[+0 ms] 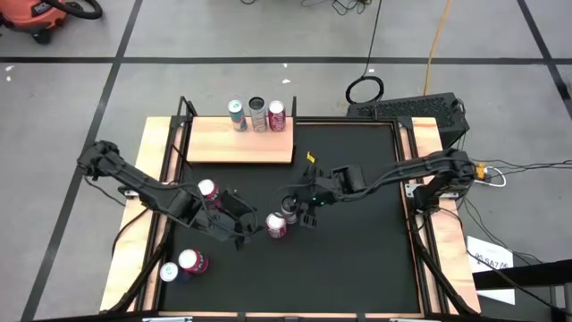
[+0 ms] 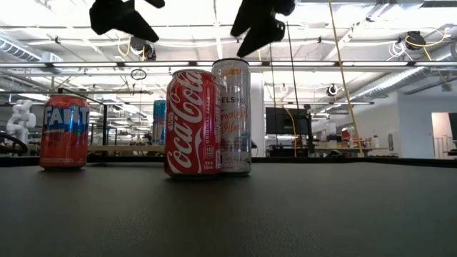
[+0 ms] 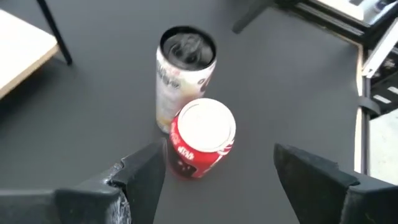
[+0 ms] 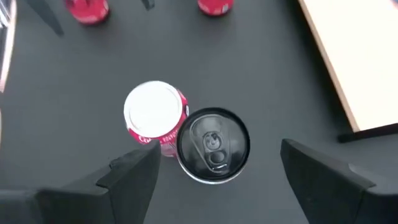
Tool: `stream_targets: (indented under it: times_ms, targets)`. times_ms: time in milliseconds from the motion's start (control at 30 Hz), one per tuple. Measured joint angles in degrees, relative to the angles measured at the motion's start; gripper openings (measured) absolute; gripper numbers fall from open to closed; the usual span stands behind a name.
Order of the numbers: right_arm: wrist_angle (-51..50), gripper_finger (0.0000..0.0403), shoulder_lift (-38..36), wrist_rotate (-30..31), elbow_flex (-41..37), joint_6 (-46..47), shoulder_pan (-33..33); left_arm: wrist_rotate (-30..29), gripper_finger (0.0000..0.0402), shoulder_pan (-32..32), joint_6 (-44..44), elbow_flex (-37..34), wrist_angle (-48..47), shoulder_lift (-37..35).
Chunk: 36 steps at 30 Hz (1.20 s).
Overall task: Place canned beverage on shelf
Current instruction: Put the top red soda can on the shelf
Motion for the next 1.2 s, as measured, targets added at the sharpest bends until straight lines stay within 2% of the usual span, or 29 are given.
stream_targets:
  times_ms: [733,1200]
  targets:
    - [3.8,0.0318,0.3,-0.2,0.0,-2.2,0.2,2.3,0.0294,0.1,-3.0,0.0,-2.5,-0.2]
    - [6.7,0.0318,0.1,-1.8,0.0,-2.1,-0.2,1.9,0.0294,0.8,-20.8,4.3,-32.6,-7.1]
